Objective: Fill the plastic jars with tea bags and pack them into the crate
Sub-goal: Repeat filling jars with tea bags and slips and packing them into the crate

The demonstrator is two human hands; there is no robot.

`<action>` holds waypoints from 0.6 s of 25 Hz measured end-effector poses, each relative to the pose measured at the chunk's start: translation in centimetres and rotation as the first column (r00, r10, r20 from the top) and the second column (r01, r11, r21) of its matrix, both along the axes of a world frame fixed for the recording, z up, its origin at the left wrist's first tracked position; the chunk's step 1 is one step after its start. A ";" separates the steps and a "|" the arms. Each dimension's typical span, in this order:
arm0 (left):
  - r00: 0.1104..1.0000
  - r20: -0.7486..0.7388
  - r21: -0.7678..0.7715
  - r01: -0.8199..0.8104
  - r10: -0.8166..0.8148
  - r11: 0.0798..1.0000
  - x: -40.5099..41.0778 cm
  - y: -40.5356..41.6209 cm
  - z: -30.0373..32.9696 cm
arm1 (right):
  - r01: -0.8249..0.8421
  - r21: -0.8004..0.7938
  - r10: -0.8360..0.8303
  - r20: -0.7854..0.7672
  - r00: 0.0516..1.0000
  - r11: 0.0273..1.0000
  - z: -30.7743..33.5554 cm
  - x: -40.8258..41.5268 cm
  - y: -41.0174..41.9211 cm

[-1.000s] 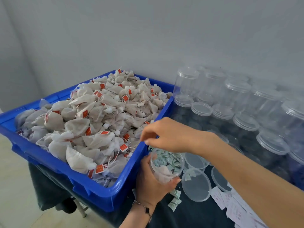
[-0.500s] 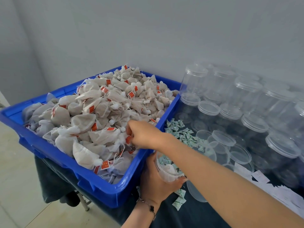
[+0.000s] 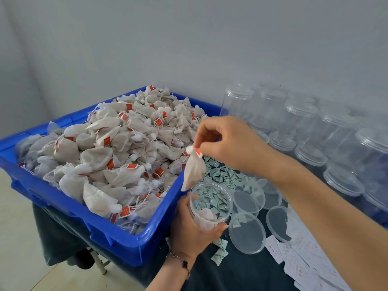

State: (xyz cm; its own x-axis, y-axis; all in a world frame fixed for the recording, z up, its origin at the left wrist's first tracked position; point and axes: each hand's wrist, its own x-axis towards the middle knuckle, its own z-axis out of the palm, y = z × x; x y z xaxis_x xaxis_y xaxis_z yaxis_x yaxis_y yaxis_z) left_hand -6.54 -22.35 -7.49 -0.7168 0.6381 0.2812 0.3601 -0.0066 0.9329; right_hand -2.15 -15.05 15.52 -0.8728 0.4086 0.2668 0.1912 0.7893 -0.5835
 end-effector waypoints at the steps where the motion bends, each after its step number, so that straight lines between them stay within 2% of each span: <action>1: 1.000 -0.009 -0.027 -0.016 0.016 1.000 0.0 0.0 0.0 | 0.008 0.009 -0.008 0.018 1.000 1.000 -0.2 0.8 0.0; 3: 0.998 -0.030 -0.063 -0.053 0.051 0.997 0.0 -0.1 0.2 | 0.026 0.061 -0.031 0.087 0.996 0.998 -1.5 2.0 0.1; 6: 0.999 -0.018 -0.029 -0.043 0.042 0.999 0.1 -0.2 0.3 | 0.044 0.161 -0.081 0.228 0.970 0.986 -4.1 3.0 0.6; 11: 0.999 -0.030 0.010 -0.024 0.024 1.000 0.2 0.4 0.7 | -0.135 0.198 -0.023 0.635 0.772 0.971 -7.3 2.9 1.2; 13: 0.999 -0.002 0.038 -0.049 0.049 0.998 0.2 1.3 1.5 | -0.176 0.273 -0.048 0.653 0.756 0.946 -5.9 2.2 1.7; 15: 0.997 0.013 0.091 -0.081 0.080 0.993 0.1 2.8 2.7 | -0.122 0.363 -0.104 0.543 0.833 0.924 -3.3 0.7 3.0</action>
